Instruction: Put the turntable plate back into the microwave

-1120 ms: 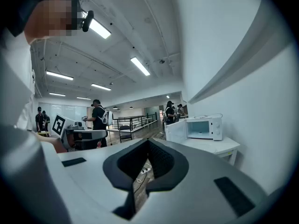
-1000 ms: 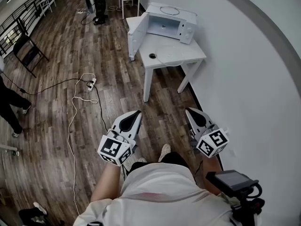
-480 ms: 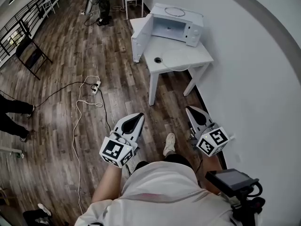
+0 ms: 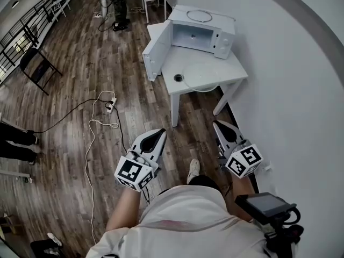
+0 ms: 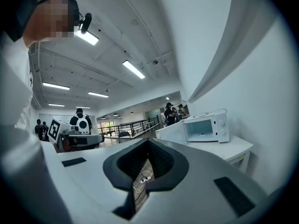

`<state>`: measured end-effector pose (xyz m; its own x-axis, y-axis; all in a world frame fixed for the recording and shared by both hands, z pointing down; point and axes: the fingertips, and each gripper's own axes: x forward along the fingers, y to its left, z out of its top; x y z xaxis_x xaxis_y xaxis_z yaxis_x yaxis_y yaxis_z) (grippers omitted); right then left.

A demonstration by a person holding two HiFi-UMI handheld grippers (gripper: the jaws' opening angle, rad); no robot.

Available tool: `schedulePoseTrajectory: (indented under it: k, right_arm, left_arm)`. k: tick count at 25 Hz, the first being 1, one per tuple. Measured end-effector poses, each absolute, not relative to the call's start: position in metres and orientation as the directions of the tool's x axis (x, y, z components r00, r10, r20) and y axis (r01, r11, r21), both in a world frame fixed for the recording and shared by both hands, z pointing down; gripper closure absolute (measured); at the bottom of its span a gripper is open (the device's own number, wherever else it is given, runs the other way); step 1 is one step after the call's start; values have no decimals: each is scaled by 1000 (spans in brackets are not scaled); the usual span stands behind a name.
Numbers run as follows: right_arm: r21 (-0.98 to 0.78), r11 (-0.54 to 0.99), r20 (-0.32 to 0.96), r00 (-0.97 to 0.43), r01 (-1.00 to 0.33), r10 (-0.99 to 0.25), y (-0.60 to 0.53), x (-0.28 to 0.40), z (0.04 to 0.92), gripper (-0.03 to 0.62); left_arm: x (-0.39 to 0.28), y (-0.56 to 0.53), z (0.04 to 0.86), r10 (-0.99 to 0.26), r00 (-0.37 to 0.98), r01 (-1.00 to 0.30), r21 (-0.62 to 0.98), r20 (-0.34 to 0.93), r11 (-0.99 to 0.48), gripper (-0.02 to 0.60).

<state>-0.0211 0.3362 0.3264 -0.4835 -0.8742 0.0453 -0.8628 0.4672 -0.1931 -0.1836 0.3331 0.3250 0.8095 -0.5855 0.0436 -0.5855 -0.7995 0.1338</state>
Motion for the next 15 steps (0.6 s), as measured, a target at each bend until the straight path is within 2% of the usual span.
schedulePoseTrajectory:
  k: [9,15]
  right_arm:
    - [-222,481,48,-503,-848,-863,250,76,333,591]
    - [-236,500,35,-521,-833,-853,218,113,335,591]
  left_arm:
    - [-99,248,321,-628,776,-629,138,56,-765,571]
    - [-69,219,320,-648,759,-650,135,65,-747,571]
